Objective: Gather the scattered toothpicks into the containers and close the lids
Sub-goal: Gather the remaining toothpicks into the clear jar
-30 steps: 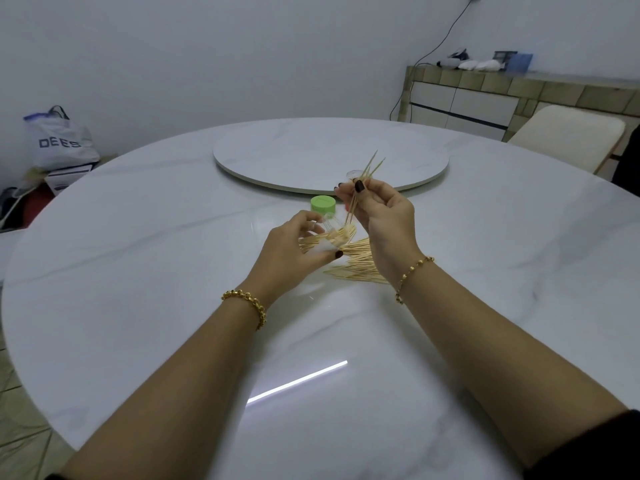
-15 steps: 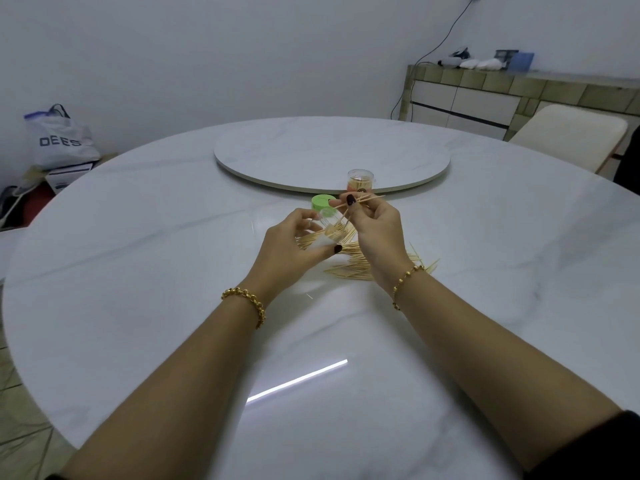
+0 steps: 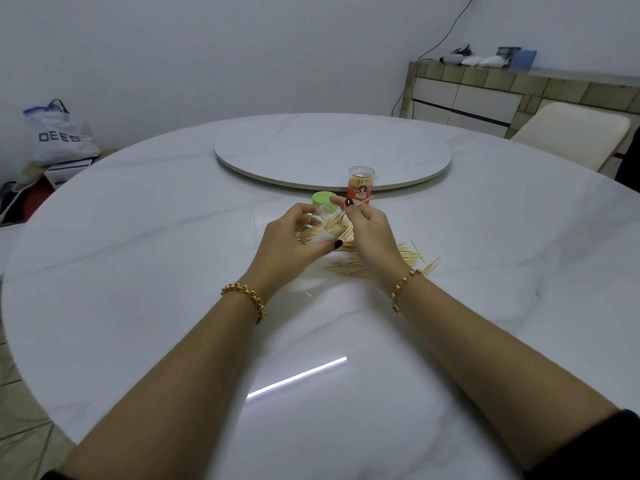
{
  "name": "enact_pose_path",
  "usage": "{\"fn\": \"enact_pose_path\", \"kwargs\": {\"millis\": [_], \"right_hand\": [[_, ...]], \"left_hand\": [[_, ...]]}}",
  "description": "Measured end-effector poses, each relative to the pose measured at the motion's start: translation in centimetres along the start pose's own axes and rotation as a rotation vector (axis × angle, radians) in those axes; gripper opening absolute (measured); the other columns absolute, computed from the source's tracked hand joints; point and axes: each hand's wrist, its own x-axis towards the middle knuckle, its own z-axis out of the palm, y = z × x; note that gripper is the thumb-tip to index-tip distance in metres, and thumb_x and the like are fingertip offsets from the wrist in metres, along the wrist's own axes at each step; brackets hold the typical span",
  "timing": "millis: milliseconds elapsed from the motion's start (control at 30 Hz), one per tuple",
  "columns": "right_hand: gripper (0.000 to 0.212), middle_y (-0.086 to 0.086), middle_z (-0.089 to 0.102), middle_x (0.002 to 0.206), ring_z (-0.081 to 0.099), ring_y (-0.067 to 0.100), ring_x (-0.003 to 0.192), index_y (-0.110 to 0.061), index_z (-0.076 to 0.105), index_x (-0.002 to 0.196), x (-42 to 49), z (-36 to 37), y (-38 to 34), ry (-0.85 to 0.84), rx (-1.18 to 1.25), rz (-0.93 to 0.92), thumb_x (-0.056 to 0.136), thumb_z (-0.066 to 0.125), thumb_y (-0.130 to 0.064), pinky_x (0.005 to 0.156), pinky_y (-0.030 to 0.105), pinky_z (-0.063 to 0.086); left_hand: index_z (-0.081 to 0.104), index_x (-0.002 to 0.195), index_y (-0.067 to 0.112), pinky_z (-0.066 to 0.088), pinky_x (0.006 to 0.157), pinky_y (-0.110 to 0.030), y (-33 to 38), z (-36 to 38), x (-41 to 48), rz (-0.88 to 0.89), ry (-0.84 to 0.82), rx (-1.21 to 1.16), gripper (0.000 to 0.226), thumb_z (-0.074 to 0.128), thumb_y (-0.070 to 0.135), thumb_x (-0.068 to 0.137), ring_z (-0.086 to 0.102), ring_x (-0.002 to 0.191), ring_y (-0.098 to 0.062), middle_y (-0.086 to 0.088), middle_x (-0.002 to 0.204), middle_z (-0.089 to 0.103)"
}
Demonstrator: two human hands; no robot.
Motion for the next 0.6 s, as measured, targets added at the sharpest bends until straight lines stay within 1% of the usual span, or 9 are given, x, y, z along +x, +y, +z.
{"fn": "enact_pose_path", "kwargs": {"millis": [100,200,233,300,367,433,500,567,600], "right_hand": [[0.032,-0.001,0.066,0.112,0.063,0.011,0.102,-0.019,0.059,0.125,0.15,0.07,0.32,-0.069,-0.08,0.013,0.102,0.038,-0.024,0.082,0.021,0.052],[0.033,-0.003,0.061,0.117,0.06,0.013,0.109,-0.023,0.053,0.129,0.11,0.25,0.4,-0.101,-0.139,0.003,0.102,0.034,-0.025,0.095,0.035,0.05],[0.033,-0.005,0.06,0.117,0.058,0.012,0.109,-0.023,0.051,0.13,0.12,0.27,0.36,-0.095,-0.141,-0.013,0.102,0.034,-0.025,0.096,0.035,0.049],[0.034,-0.007,0.057,0.116,0.057,0.007,0.104,-0.021,0.047,0.133,0.09,0.23,0.2,-0.053,-0.151,-0.064,0.103,0.033,-0.024,0.092,0.026,0.047],[0.034,-0.006,0.059,0.116,0.057,0.0,0.095,-0.02,0.044,0.135,0.1,0.08,0.23,0.008,-0.155,-0.126,0.103,0.033,-0.022,0.085,0.018,0.047],[0.034,-0.004,0.062,0.113,0.06,-0.002,0.087,-0.019,0.045,0.134,0.12,-0.12,0.37,0.061,-0.174,-0.185,0.102,0.034,-0.019,0.076,0.01,0.047],[0.032,-0.002,0.064,0.111,0.059,0.0,0.082,-0.018,0.049,0.13,0.06,-0.29,0.41,0.079,-0.22,-0.219,0.102,0.035,-0.016,0.071,0.008,0.045],[0.031,0.0,0.065,0.112,0.06,0.001,0.085,-0.018,0.054,0.126,0.0,-0.49,0.45,0.065,-0.246,-0.207,0.102,0.034,-0.018,0.071,0.008,0.045],[0.031,0.002,0.066,0.112,0.062,0.005,0.087,-0.018,0.056,0.123,-0.09,-0.51,0.46,0.045,-0.251,-0.184,0.103,0.032,-0.02,0.072,0.01,0.046]], "left_hand": [[0.058,0.116,0.02,0.043,0.07,-0.003,0.19,0.04,-0.07,0.0,-0.003,-0.009,0.052,0.082,0.03,0.071,0.06,0.089,0.004,0.008,0.101,0.064],[0.058,0.115,0.021,0.045,0.071,-0.005,0.33,0.12,-0.15,-0.01,-0.012,-0.027,0.053,0.083,0.033,0.07,0.061,0.089,0.005,0.009,0.101,0.065],[0.058,0.115,0.021,0.046,0.072,-0.007,0.32,0.16,-0.15,-0.009,-0.016,-0.028,0.053,0.083,0.033,0.069,0.061,0.089,0.004,0.008,0.101,0.065],[0.058,0.115,0.021,0.047,0.075,-0.009,0.33,0.25,-0.2,-0.006,-0.021,-0.025,0.054,0.084,0.034,0.069,0.061,0.091,0.002,0.007,0.102,0.066],[0.058,0.115,0.021,0.047,0.078,-0.009,0.29,0.32,-0.2,0.002,-0.019,-0.019,0.055,0.084,0.034,0.069,0.061,0.093,0.0,0.007,0.102,0.066],[0.059,0.115,0.022,0.046,0.08,-0.011,0.25,0.36,-0.15,0.005,-0.021,-0.015,0.054,0.084,0.034,0.069,0.061,0.095,-0.002,0.008,0.102,0.066],[0.058,0.115,0.022,0.047,0.082,-0.012,0.3,0.41,-0.15,0.009,-0.033,-0.011,0.054,0.084,0.033,0.069,0.061,0.096,-0.003,0.008,0.102,0.066],[0.058,0.116,0.021,0.048,0.081,-0.013,0.44,0.51,-0.18,0.019,-0.043,-0.014,0.055,0.084,0.032,0.069,0.062,0.096,-0.003,0.007,0.103,0.066],[0.058,0.116,0.02,0.049,0.08,-0.013,0.57,0.56,-0.23,0.024,-0.046,-0.017,0.055,0.084,0.031,0.069,0.062,0.095,-0.003,0.006,0.103,0.066]]}}
